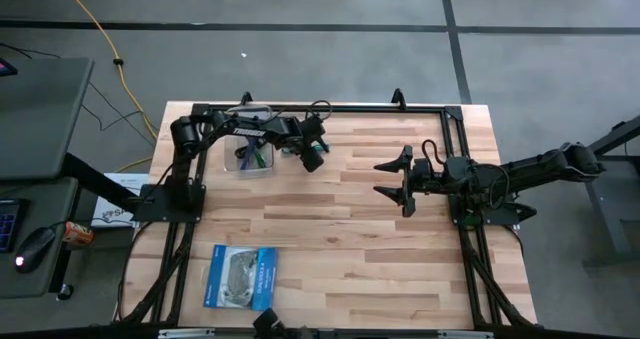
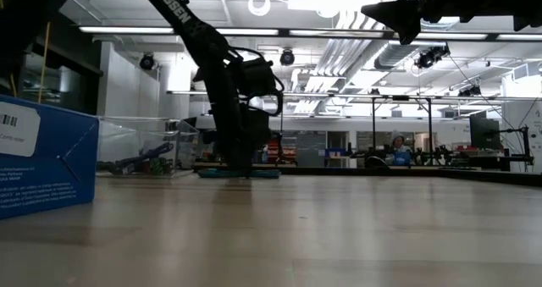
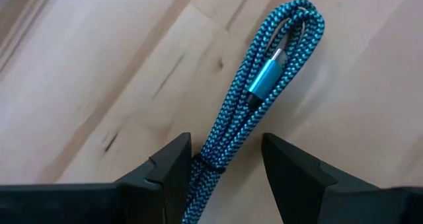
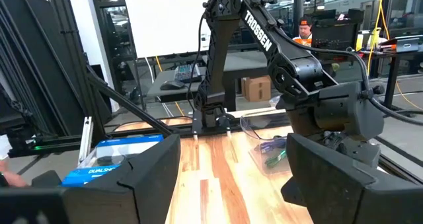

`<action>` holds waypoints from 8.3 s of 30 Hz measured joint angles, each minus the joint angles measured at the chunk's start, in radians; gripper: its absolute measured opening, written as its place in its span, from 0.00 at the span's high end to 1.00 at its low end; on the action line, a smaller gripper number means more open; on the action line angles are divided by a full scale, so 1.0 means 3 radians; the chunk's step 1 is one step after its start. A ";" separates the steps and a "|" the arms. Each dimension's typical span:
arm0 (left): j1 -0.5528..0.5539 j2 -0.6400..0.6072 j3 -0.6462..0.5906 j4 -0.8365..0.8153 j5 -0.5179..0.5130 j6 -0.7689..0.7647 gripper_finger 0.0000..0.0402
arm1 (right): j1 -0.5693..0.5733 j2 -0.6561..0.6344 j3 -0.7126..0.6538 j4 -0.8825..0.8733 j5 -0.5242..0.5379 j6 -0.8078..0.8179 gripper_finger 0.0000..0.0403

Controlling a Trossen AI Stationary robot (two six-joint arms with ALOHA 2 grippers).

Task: Pick and place USB-C Cables
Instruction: Put the blue USB cable into the transparent bin

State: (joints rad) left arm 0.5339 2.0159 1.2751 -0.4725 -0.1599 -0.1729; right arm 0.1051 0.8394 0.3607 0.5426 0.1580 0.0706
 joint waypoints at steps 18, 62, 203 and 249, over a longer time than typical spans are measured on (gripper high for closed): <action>-0.0216 -0.0010 0.0004 -0.0176 0.0009 0.0088 0.91 | 0.0000 0.0000 0.0000 0.0000 0.0002 -0.0001 0.33; -0.0930 -0.1486 -0.0480 0.2454 -0.0094 0.0735 1.00 | 0.0000 0.0001 0.0000 -0.0078 0.0002 0.0000 0.33; 0.0812 -0.2043 -0.1610 -0.0591 -0.0530 -0.0989 1.00 | -0.0001 0.0195 0.0000 0.0175 0.0016 -0.0026 0.33; 0.0821 -0.1900 -0.1611 -0.0527 -0.0552 -0.0922 0.58 | -0.0001 0.0195 0.0000 0.0176 0.0013 -0.0025 0.33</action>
State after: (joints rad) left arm 0.7803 1.4460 0.7918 -0.6308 -0.3256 -0.4496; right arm 0.1047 0.8978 0.3607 0.5956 0.1619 0.0631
